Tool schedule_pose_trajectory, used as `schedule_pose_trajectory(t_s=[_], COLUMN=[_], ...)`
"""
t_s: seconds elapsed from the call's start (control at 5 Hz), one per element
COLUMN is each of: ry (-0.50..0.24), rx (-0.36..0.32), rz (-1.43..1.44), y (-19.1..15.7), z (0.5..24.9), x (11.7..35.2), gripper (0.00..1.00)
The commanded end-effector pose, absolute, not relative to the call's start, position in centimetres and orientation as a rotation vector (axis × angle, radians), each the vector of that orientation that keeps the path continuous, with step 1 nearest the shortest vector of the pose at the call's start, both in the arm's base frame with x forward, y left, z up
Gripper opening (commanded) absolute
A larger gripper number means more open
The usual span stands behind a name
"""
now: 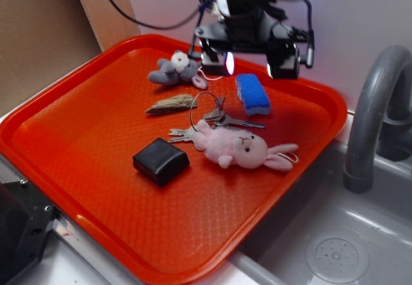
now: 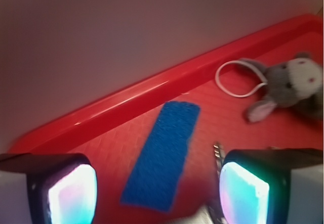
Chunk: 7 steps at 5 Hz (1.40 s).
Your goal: Grab the blue sponge.
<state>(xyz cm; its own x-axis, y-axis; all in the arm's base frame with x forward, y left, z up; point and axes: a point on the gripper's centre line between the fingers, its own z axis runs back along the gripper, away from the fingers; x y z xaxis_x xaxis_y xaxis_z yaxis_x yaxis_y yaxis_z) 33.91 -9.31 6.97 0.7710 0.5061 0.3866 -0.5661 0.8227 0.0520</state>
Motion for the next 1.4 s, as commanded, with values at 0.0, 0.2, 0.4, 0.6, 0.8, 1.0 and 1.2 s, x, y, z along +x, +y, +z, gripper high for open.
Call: schedule_pose_trajectory(t_s=[0.0, 0.2, 0.4, 0.6, 0.8, 1.0, 1.2], ry=[-0.402, -0.371, -0.344, -0.319, -0.269, -0.158, -0.130], rx=[0.182, 0.186, 0.196, 0.185, 0.150, 0.132, 0.150], rz=[0.614, 0.628, 0.592, 0.529, 0.432, 0.317, 0.225], y=[-7.7, -6.0, -5.5, -6.0, -7.3, -7.8, -7.8], z=[5.9, 4.8, 4.0, 5.0, 7.8, 11.9, 15.3], x=[36.3, 35.8, 35.4, 35.0, 35.4, 35.5, 34.3], gripper=[1.00, 0.96, 0.00, 0.00, 0.00, 0.00, 0.00])
